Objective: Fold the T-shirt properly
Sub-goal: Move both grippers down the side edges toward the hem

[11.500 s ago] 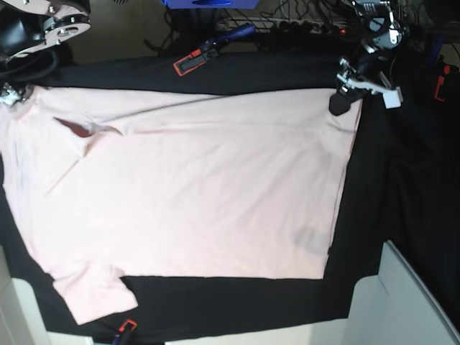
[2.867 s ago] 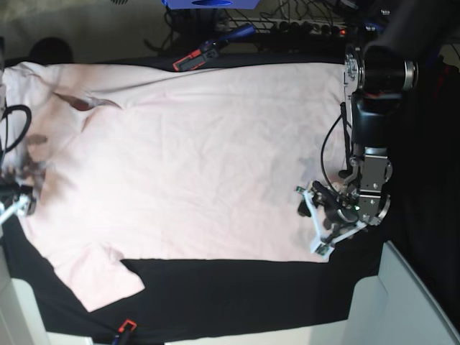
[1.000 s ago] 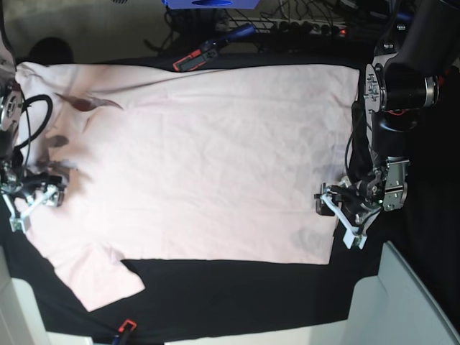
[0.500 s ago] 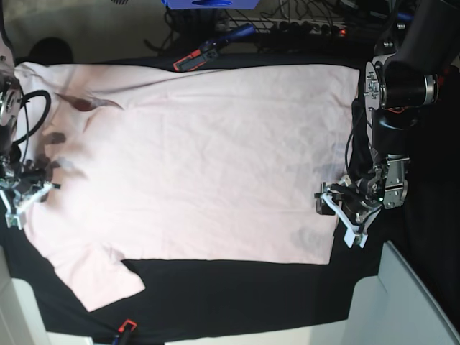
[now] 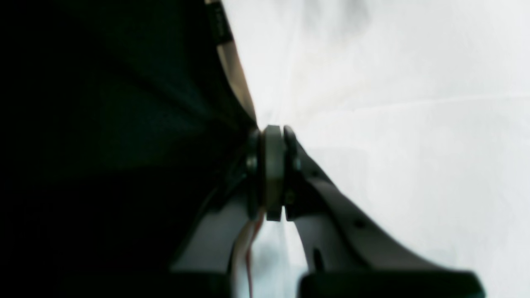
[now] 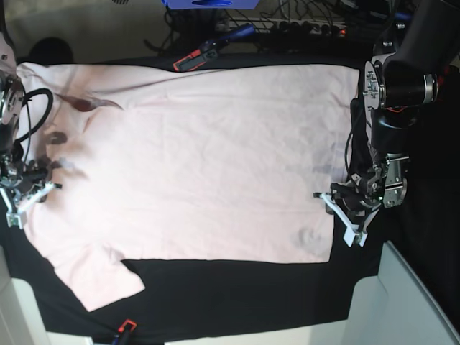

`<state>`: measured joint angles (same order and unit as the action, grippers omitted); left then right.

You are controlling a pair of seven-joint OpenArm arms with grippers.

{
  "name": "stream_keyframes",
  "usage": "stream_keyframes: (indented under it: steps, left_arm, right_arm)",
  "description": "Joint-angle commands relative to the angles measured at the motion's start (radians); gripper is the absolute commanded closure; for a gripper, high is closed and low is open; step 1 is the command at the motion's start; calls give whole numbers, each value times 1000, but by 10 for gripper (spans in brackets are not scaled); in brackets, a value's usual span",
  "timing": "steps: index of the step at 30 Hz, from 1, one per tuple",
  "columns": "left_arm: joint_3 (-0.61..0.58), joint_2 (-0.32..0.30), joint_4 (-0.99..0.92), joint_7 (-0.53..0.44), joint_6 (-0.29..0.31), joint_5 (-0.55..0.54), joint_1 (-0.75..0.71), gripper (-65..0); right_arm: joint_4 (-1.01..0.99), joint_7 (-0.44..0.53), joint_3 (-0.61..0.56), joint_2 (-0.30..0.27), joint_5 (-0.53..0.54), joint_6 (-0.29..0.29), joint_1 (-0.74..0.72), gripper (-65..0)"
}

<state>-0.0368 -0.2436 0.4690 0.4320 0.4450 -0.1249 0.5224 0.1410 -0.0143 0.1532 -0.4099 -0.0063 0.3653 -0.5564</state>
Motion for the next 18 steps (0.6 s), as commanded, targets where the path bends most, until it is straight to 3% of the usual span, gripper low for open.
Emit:
stream_keyframes:
  steps: [1,4,6,9,14,16,18]
  left_arm:
    - [2,-7,9,26,5,8,12,0]
    - [2,-10,10,26,5,0,14,0]
    - [2,-10,10,26,5,0,17,0]
    - [2,-10,10,26,5,0,17,0]
    - [2,-18,10,26,5,4,15,0]
    - [2,-38,10,26,5,-2,17,0]
    - [2,-40,10,26,5,-2,21,0]
  right_arm:
    - [7,6,4,-13,-2,-5,-20,-10]
    - [42,1,4,-13,-2,-5,-18,-15]
    - [73,1,4,-13,-2,-5,-12,-55]
    - [127,0,4,-16,-2,-5,-9,-178]
    - [133,-29,3,-20,-4,-5,-35,-488]
    - [133,-31,3,-17,-4,-5,-35,-540]
    - [133,-31,3,-16,-4,-5,-34,-540]
